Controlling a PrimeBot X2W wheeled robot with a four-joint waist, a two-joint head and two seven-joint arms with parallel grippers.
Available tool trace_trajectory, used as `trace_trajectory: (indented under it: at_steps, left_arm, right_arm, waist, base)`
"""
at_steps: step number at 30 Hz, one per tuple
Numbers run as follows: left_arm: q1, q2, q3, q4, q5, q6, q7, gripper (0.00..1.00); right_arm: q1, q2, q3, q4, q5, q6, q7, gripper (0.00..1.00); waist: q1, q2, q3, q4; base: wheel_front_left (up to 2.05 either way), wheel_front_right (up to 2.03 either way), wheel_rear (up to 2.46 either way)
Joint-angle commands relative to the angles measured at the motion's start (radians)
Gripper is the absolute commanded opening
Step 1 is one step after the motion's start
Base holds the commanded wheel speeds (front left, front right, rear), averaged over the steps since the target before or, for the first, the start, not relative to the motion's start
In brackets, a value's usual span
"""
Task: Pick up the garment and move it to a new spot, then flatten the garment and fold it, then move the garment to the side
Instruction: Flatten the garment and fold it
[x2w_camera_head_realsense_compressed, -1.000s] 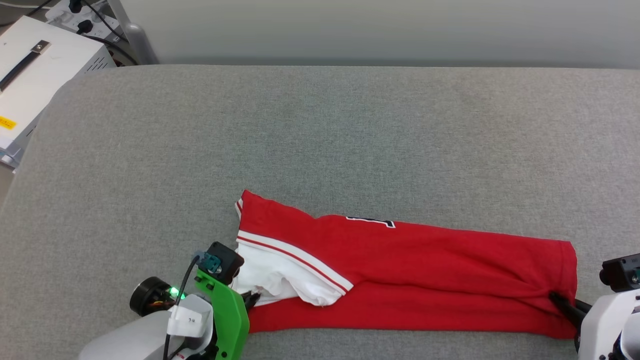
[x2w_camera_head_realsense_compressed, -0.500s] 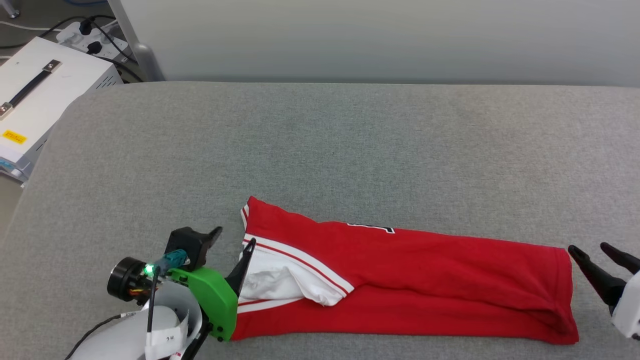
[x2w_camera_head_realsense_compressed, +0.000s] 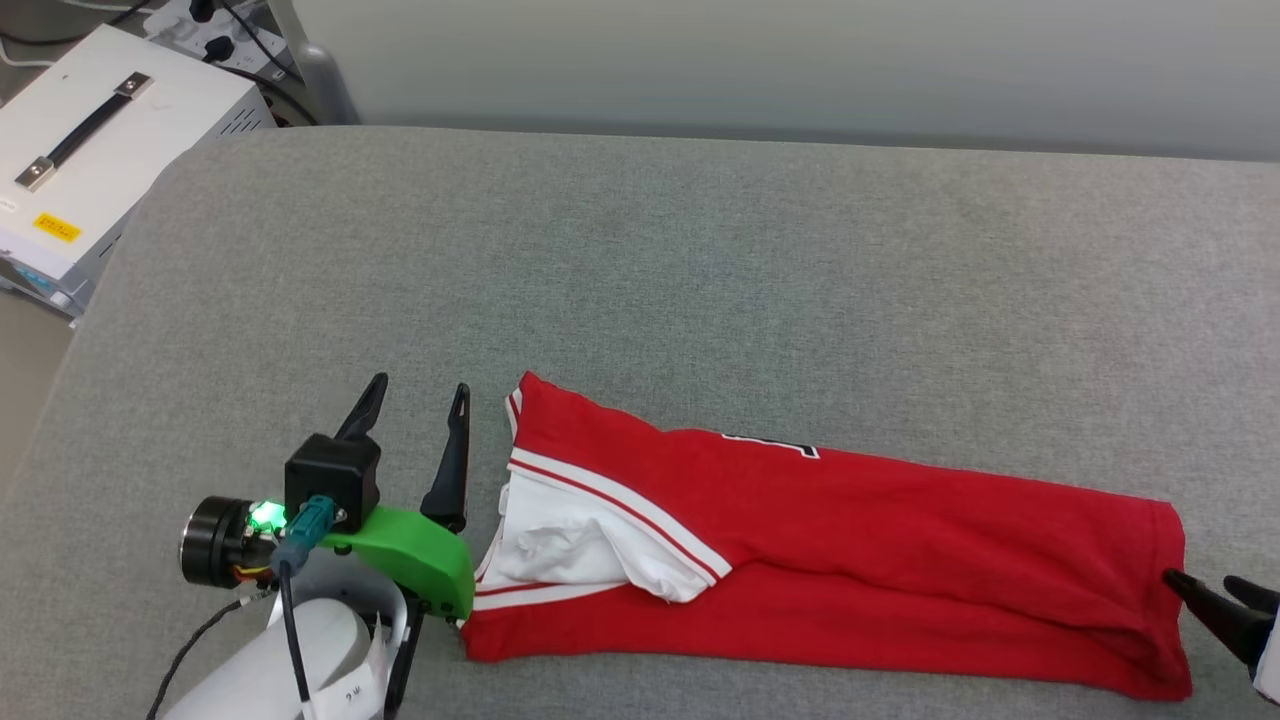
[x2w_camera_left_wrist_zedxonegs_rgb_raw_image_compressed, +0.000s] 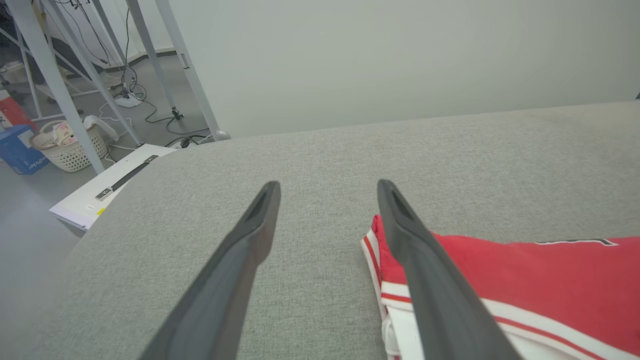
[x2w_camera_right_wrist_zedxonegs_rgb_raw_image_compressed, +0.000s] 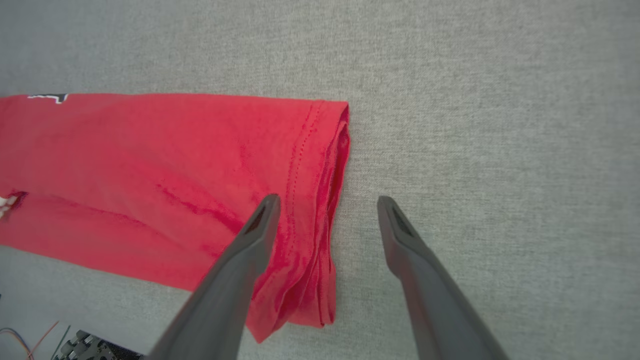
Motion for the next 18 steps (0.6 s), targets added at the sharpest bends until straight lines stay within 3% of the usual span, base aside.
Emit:
trace_trajectory:
  at_steps: [1, 9, 18]
  left_arm:
    - [0.043, -0.022, 0.036, -0.004, 0.040, 0.003, -0.006, 1.00]
    - [0.168, -0.144, 0.237, -0.019, 0.232, -0.032, -0.006, 1.00]
    - [0.277, -0.282, 0.415, -0.039, 0.407, -0.117, -0.006, 1.00]
  right_arm:
    - [0.004, 0.012, 0.009, 0.015, 0.005, -0.001, 0.008, 1.00]
    - [-0.018, 0.061, 0.083, 0.096, 0.009, -0.001, 0.023, 1.00]
    - [-0.055, 0.101, 0.158, 0.119, 0.034, -0.001, 0.000, 1.00]
  waist:
    - [0.0001, 0.0033, 0.013, 0.012]
    - [0.0001, 0.0033, 0.037, 0.036]
    - [0.0001, 0.0033, 0.034, 0.041]
  base:
    - [0.00, 0.00, 0.00]
    - [0.00, 0.00, 0.00]
    - [0.00, 0.00, 0.00]
